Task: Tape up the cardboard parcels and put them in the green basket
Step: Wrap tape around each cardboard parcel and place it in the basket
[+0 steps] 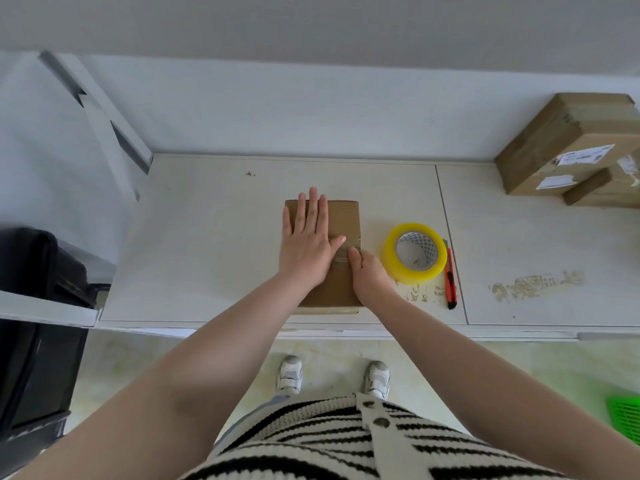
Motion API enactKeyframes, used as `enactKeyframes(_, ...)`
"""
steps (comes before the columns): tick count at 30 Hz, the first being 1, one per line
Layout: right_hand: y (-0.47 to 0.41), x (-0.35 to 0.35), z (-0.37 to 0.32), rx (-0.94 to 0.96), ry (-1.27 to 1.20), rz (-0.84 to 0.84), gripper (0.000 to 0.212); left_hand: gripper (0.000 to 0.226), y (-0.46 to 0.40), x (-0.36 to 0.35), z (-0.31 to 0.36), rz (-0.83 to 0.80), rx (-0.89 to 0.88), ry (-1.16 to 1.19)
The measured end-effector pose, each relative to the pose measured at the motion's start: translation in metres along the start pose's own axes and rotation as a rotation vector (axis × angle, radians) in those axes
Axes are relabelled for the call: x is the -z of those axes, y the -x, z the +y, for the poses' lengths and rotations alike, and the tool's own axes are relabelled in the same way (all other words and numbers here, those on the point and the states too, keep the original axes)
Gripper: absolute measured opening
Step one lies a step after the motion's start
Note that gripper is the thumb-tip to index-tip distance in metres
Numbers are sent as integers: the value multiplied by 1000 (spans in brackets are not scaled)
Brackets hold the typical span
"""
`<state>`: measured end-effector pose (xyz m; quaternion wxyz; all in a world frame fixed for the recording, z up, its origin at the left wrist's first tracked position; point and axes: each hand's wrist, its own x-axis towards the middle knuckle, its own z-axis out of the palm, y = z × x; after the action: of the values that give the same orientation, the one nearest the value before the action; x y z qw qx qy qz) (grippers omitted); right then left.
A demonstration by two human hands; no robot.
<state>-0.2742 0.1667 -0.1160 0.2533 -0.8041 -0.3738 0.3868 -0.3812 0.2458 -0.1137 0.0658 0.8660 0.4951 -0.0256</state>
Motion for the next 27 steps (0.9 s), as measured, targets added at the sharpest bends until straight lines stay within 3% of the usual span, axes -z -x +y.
enactKeyframes(4, 0, 0, 1, -12, 19, -8, 44, 99, 7, 4, -23, -11, 120, -12)
enactKeyframes(9, 1, 0, -1, -22, 39, -1, 44, 116, 12, 7, -38, -87, 321, 135)
enactKeyframes(15, 4, 0, -4, -24, 15, 17, 43, 91, 14, 13, -15, 63, 137, 31)
enactKeyframes(19, 6, -2, -4, -7, -76, 26, 41, 74, 14, 2, 16, 48, 85, 75)
enactKeyframes(27, 6, -1, -8, -4, -84, 25, 39, 71, 13, -7, 18, 30, 93, 9)
